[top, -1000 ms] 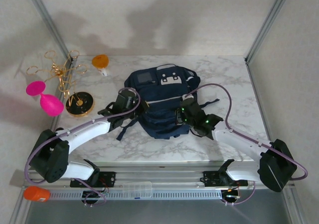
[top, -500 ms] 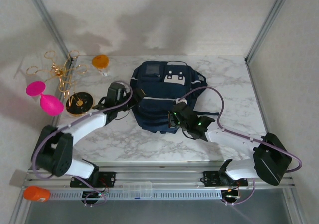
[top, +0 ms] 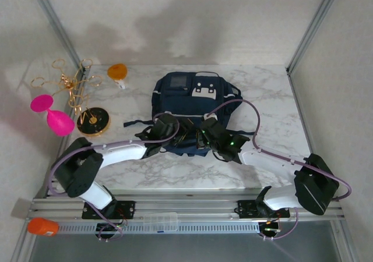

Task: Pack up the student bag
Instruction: Zip the student bag at the center of the table.

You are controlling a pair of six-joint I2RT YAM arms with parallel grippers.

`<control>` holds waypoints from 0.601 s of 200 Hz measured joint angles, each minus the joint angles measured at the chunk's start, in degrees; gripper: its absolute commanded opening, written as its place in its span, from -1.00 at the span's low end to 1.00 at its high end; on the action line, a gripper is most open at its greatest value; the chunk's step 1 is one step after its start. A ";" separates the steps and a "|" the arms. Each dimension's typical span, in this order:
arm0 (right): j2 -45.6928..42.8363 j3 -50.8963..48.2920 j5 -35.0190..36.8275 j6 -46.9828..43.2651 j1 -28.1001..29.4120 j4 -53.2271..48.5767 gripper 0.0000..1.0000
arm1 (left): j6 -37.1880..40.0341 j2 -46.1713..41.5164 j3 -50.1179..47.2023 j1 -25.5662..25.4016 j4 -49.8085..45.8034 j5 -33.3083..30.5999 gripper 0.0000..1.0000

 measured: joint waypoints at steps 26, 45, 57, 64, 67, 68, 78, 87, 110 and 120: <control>1.81 0.09 -0.68 -0.81 0.00 0.33 -1.00 | -2.38 1.75 1.27 -0.48 -0.76 -3.41 -0.33; 2.62 0.09 -0.85 -1.27 0.00 0.90 -0.99 | -3.52 1.86 1.38 -0.48 -1.92 -5.05 -0.61; 3.21 0.20 -0.85 -1.49 0.00 1.05 -0.91 | -4.02 1.99 1.55 -0.52 -2.49 -5.73 -0.71; 3.76 0.35 -0.87 -1.57 0.00 1.09 -0.81 | -4.24 2.08 1.68 -0.55 -2.73 -5.97 -0.76; 4.00 0.44 -0.85 -1.75 0.00 1.09 -0.77 | -4.13 2.14 1.75 -0.55 -2.86 -6.10 -0.79; 4.04 0.46 -0.85 -1.75 0.00 1.09 -0.75 | -4.22 2.19 1.79 -0.55 -2.93 -6.12 -0.80; 5.03 0.92 -0.87 -1.95 -0.02 1.11 -0.63 | -4.35 2.40 2.12 -0.55 -3.34 -6.49 -0.89; 5.86 1.27 -1.07 -2.32 -0.07 1.18 -0.57 | -4.24 2.67 2.51 -0.55 -3.67 -6.62 -0.96; 7.30 1.84 -1.70 -2.32 -0.35 1.31 -0.48 | -4.26 2.73 2.97 -0.55 -4.20 -6.78 -1.00; 7.78 2.23 -2.29 -2.34 -0.76 1.33 -0.46 | -4.24 2.73 3.02 -0.59 -4.35 -6.91 -1.00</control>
